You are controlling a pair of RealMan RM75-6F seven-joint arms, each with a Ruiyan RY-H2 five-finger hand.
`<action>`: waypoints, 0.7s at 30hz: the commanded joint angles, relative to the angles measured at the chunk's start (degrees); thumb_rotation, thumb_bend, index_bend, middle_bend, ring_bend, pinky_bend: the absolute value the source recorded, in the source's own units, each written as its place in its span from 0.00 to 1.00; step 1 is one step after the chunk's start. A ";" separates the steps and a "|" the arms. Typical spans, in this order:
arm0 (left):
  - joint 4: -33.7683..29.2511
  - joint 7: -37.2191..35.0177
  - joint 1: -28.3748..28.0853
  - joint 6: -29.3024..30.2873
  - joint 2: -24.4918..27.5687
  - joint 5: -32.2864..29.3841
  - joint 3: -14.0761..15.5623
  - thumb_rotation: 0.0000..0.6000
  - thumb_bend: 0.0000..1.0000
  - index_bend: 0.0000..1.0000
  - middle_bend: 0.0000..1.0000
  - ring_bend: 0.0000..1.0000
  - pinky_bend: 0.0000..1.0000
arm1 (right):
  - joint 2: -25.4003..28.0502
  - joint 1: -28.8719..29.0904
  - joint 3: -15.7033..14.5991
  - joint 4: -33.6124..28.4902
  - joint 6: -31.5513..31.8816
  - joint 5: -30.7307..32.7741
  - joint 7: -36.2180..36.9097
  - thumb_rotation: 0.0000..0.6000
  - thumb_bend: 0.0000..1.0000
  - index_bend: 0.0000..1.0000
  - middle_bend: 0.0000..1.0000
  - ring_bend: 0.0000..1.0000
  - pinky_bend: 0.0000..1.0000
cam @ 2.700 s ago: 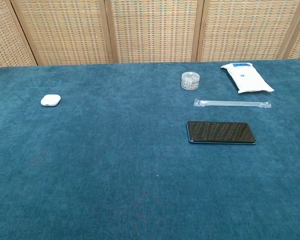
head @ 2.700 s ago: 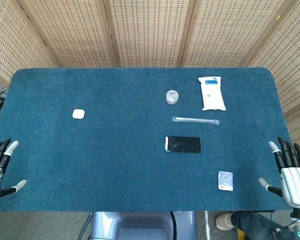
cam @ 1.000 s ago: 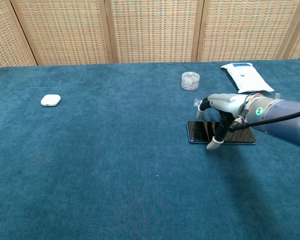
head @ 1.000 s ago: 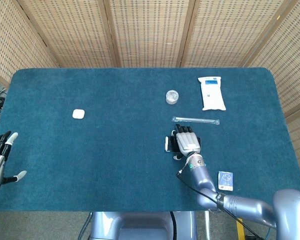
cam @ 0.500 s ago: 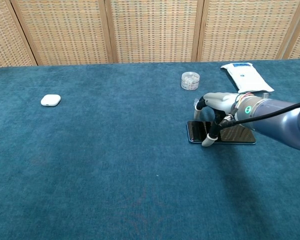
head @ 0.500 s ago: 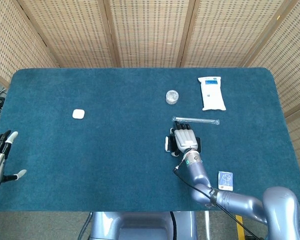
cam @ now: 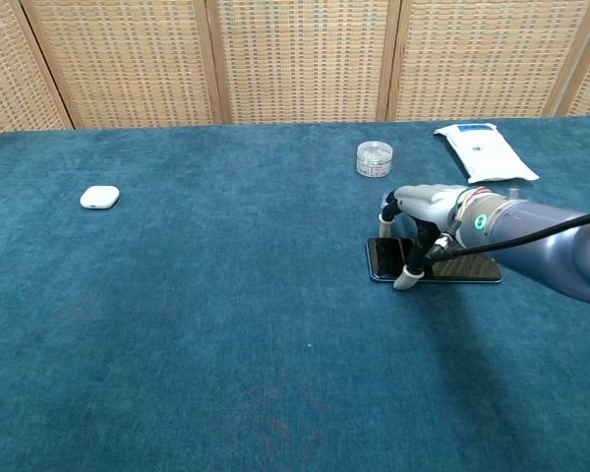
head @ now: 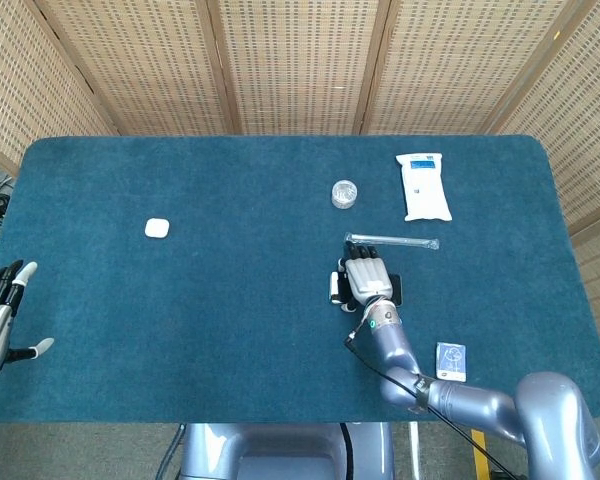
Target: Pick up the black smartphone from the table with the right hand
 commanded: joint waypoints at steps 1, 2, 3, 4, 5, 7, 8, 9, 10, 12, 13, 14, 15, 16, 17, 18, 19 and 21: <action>-0.08 0.03 0.02 0.12 0.00 0.07 0.04 1.00 0.00 0.00 0.00 0.00 0.00 | 0.31 -0.61 -0.03 -0.97 0.73 -2.50 2.02 1.00 0.37 0.53 0.00 0.00 0.00; -0.12 0.06 0.04 0.21 0.01 0.13 0.07 1.00 0.00 0.00 0.00 0.00 0.00 | 0.60 -1.01 -0.03 -1.57 0.98 -3.88 3.19 1.00 0.38 0.53 0.00 0.00 0.00; -0.14 0.05 0.07 0.27 0.02 0.16 0.11 1.00 0.00 0.00 0.00 0.00 0.00 | 0.83 -1.31 0.01 -2.02 1.10 -4.73 4.05 1.00 0.38 0.53 0.00 0.00 0.00; -0.16 0.03 0.08 0.31 0.02 0.19 0.13 1.00 0.00 0.00 0.00 0.00 0.00 | 1.10 -1.63 0.13 -2.54 1.16 -5.53 5.02 1.00 0.39 0.53 0.00 0.00 0.00; -0.17 0.02 0.09 0.34 0.03 0.20 0.15 1.00 0.00 0.00 0.00 0.00 0.00 | 1.38 -1.93 0.21 -3.01 1.18 -6.31 5.94 1.00 0.39 0.53 0.00 0.00 0.00; -0.20 -0.06 0.10 0.38 0.09 0.24 0.19 1.00 0.00 0.00 0.00 0.00 0.00 | 2.23 -2.84 0.61 -4.51 1.25 -8.43 8.72 1.00 0.39 0.53 0.00 0.00 0.00; -0.23 -0.09 0.10 0.39 0.12 0.26 0.20 1.00 0.00 0.00 0.00 0.00 0.00 | 2.59 -3.31 0.92 -5.23 1.26 -9.20 10.19 1.00 0.39 0.53 0.00 0.00 0.00; -0.26 -0.14 0.08 0.39 0.15 0.29 0.21 1.00 0.00 0.00 0.00 0.00 0.00 | 2.98 -3.92 1.45 -6.16 1.13 -9.89 12.15 1.00 0.40 0.53 0.00 0.00 0.00; -0.28 -0.20 0.07 0.39 0.18 0.30 0.22 1.00 0.00 0.00 0.00 0.00 0.00 | 3.42 -4.55 1.96 -7.08 0.83 -10.48 14.20 1.00 0.40 0.53 0.00 0.00 0.00; -0.33 -0.28 0.07 0.44 0.23 0.44 0.28 1.00 0.00 0.00 0.00 0.00 0.00 | 4.73 -5.98 2.95 -9.07 0.10 -11.87 18.47 1.00 0.40 0.53 0.00 0.00 0.00; -0.38 -0.26 0.07 0.49 0.24 0.54 0.31 1.00 0.00 0.00 0.00 0.00 0.00 | 5.44 -6.57 3.08 -9.71 -0.09 -12.97 19.97 1.00 0.40 0.53 0.00 0.00 0.00; -0.41 -0.24 0.08 0.52 0.24 0.64 0.37 1.00 0.00 0.00 0.00 0.00 0.00 | 6.19 -7.16 3.08 -10.27 -0.13 -14.30 21.33 1.00 0.40 0.53 0.00 0.00 0.00; -0.46 -0.23 0.09 0.56 0.25 0.75 0.42 1.00 0.00 0.00 0.00 0.00 0.00 | 6.92 -7.74 3.00 -10.79 -0.22 -15.63 22.63 1.00 0.40 0.53 0.00 0.00 0.00; -0.49 -0.21 0.09 0.59 0.26 0.85 0.48 1.00 0.00 0.00 0.00 0.00 0.00 | 7.61 -8.34 3.04 -11.32 -0.29 -16.81 24.12 1.00 0.40 0.53 0.00 0.00 0.00; -0.53 -0.18 0.10 0.64 0.27 0.94 0.52 1.00 0.00 0.00 0.00 0.00 0.00 | 8.19 -8.86 3.06 -11.73 -0.47 -17.91 25.56 1.00 0.41 0.53 0.00 0.00 0.00; -0.59 -0.15 0.10 0.70 0.27 1.08 0.57 1.00 0.00 0.00 0.00 0.00 0.00 | 8.99 -9.66 3.30 -12.31 -0.69 -19.36 28.00 1.00 0.41 0.53 0.00 0.00 0.00; -0.64 -0.11 0.10 0.75 0.27 1.17 0.60 1.00 0.00 0.00 0.00 0.00 0.00 | 9.46 -10.10 3.35 -12.54 -0.90 -20.31 29.42 1.00 0.41 0.53 0.00 0.00 0.00; -0.74 0.00 0.13 0.89 0.27 1.38 0.70 1.00 0.00 0.00 0.00 0.00 0.00 | 10.37 -11.20 3.69 -12.82 -0.89 -22.83 33.11 1.00 0.41 0.53 0.00 0.00 0.00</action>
